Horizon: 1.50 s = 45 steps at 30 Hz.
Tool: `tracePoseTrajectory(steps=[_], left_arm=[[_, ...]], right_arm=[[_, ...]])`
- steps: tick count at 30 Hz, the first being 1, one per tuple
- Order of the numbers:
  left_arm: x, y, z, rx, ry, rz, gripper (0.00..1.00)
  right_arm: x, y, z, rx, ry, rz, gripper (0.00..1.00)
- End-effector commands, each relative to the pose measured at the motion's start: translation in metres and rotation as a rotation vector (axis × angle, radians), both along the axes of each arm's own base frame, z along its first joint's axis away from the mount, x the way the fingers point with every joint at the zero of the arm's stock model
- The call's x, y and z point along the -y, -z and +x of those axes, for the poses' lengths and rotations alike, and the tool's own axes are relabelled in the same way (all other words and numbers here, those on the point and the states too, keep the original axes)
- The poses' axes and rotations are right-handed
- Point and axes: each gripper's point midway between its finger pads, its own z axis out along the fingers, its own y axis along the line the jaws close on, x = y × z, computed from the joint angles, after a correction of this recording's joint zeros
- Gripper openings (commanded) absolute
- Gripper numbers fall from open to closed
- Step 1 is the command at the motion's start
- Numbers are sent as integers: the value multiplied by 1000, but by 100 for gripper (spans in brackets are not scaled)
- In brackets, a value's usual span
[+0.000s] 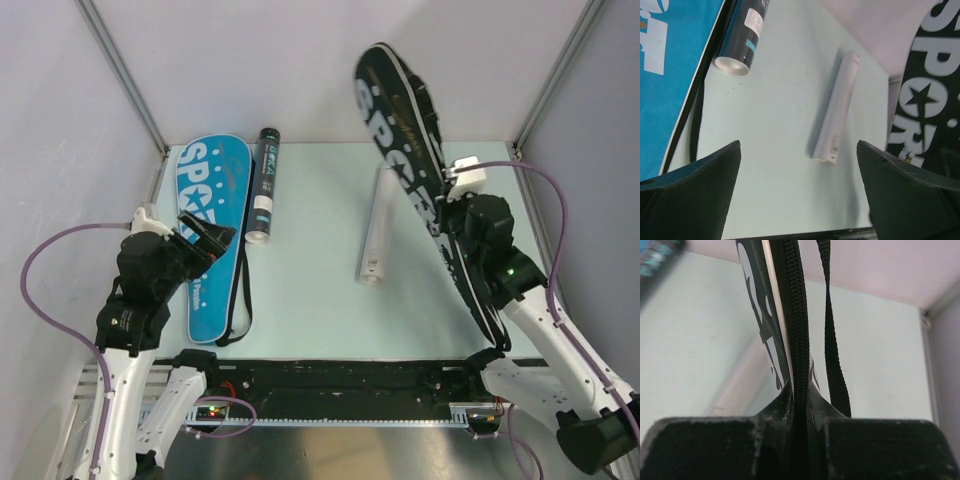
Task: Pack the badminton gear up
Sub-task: Place the racket bag at the center of the board.
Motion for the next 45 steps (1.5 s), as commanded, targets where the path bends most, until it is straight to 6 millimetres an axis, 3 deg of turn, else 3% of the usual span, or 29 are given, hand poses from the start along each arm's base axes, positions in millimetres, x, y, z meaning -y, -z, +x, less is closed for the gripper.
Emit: tracePoseTrajectory(steps=[1, 5, 9, 17, 23, 29, 35, 39, 45], left_arm=[[8, -2, 3, 97, 146, 140, 100], [7, 11, 2, 118, 185, 212, 100], [6, 24, 2, 126, 215, 269, 100], [-9, 40, 6, 123, 170, 360, 100], [-17, 48, 7, 120, 135, 392, 100], [-19, 55, 9, 114, 132, 402, 100], [-21, 58, 8, 109, 125, 410, 100], [-22, 61, 8, 104, 121, 411, 100], [-24, 63, 8, 101, 107, 416, 100]], right_arm=[[54, -35, 23, 67, 204, 66, 0], [91, -12, 48, 1, 313, 48, 0], [108, 10, 73, -61, 321, 9, 0], [138, 59, 118, -134, 404, -264, 0], [160, 90, 135, -195, 490, -515, 0], [136, 153, 128, -375, 465, -694, 0], [105, 209, 113, -517, 401, -672, 5], [105, 227, 102, -591, 392, -670, 9], [98, 232, 88, -639, 357, -681, 9]])
